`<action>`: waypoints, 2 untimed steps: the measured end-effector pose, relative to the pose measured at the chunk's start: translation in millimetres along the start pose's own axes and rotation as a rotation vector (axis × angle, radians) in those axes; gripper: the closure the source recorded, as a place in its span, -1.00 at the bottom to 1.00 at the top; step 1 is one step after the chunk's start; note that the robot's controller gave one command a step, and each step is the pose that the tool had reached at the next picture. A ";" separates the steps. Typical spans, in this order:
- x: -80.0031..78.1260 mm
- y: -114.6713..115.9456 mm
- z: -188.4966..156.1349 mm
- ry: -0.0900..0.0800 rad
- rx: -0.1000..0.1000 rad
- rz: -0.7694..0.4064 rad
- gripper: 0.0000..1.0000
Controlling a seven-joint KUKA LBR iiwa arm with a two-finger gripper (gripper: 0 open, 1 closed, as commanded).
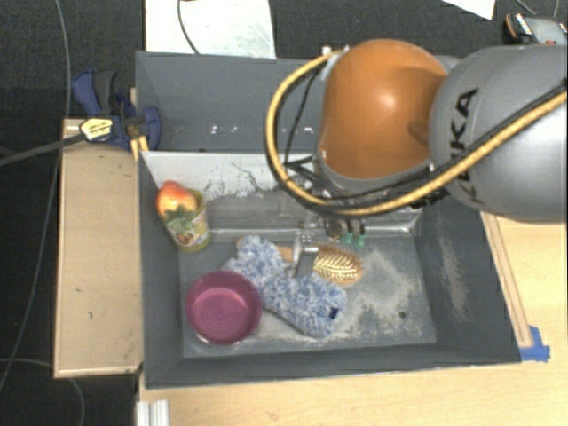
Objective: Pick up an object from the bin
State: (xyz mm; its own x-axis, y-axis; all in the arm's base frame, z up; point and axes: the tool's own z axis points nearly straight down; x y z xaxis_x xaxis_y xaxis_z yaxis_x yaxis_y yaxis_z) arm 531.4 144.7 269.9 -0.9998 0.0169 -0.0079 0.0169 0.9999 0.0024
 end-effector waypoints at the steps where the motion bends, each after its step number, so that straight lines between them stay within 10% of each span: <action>1: -9.3 64.2 109.7 0.010 0.000 -0.049 -1.00; 2: 7.2 44.1 97.9 0.008 -0.001 -0.046 -1.00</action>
Offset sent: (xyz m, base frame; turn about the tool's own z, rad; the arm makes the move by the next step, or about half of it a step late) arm -0.0224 0.0147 -0.0792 -0.0404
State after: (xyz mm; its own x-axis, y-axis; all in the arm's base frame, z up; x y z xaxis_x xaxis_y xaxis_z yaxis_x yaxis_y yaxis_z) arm 525.7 189.1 172.1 -0.9996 -0.0292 -0.0004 -0.0292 0.9996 0.0036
